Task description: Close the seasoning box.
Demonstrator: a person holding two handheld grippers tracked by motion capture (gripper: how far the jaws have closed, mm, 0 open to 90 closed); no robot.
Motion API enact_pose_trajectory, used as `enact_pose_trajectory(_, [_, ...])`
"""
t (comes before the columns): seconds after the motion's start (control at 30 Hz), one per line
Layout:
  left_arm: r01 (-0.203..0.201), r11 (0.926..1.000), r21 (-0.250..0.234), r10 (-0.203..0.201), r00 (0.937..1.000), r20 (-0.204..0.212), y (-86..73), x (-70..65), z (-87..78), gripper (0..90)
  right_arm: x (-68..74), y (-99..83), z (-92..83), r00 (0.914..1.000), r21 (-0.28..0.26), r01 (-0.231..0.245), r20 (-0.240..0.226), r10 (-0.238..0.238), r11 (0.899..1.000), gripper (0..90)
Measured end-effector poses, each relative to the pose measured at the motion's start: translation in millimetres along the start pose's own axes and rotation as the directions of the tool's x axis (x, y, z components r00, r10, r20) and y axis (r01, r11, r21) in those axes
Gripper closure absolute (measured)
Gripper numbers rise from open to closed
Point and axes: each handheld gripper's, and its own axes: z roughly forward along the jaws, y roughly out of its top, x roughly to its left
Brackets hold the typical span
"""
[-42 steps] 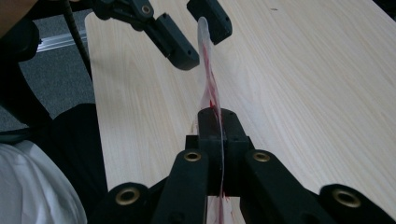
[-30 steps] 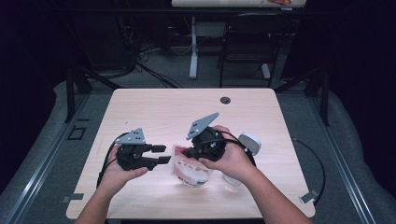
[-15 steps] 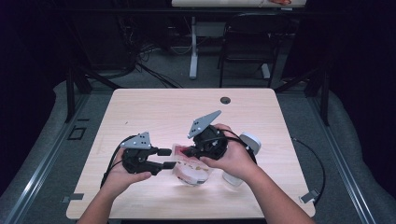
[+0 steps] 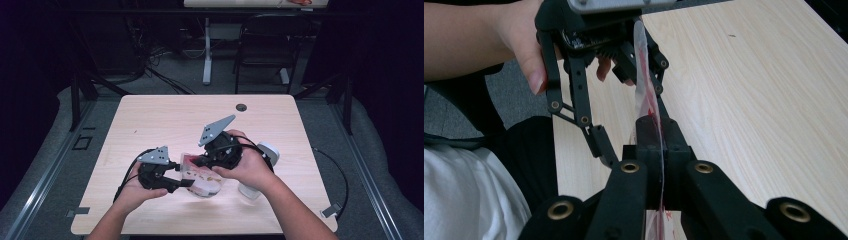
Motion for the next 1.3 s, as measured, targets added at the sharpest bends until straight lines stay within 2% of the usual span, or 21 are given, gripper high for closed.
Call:
enact_pose_trajectory(0.3, [-0.025,0.9991,0.035,0.024,0.9996,0.013,-0.8,-1.4,8.4,44.1,1.2,4.9,-3.3,0.9999,-0.006,0.014,-0.008,-0.015,1.000,89.8])
enact_pose_trajectory(0.47, [-0.030,0.9992,0.026,0.030,0.9994,0.018,-2.4,-2.3,13.3,43.9,1.6,5.1,-4.4,0.9998,-0.005,0.019,-0.010,-0.019,1.000,89.8])
enact_pose_trajectory(1.07, [-0.020,0.9991,0.038,0.017,0.9980,0.060,-11.9,2.4,29.4,38.5,1.8,7.5,-11.3,0.9995,-0.014,0.030,0.003,-0.030,0.999,89.9])
enact_pose_trajectory(1.3, [-0.011,0.9981,0.060,0.008,0.9987,0.049,-17.0,5.0,35.2,37.6,1.6,8.3,-14.9,0.9995,-0.027,0.030,0.009,-0.030,0.999,89.9])
